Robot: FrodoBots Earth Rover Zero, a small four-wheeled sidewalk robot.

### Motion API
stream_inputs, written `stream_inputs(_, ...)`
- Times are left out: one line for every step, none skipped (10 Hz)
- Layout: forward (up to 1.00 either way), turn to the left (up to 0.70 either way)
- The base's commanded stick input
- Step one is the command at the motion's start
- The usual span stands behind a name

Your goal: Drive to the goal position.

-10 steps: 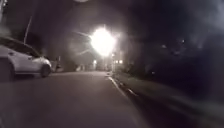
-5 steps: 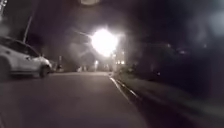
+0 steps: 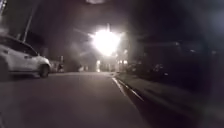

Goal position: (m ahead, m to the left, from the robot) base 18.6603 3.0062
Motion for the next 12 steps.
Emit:
stream_inputs(0.7,0.0)
stream_inputs(0.7,0.0)
stream_inputs(0.7,0.0)
stream_inputs(0.7,0.0)
stream_inputs(0.7,0.0)
stream_inputs(0.7,0.0)
stream_inputs(0.7,0.0)
stream_inputs(0.7,0.0)
stream_inputs(0.7,0.0)
stream_inputs(0.7,0.0)
stream_inputs(0.7,0.0)
stream_inputs(0.7,0.0)
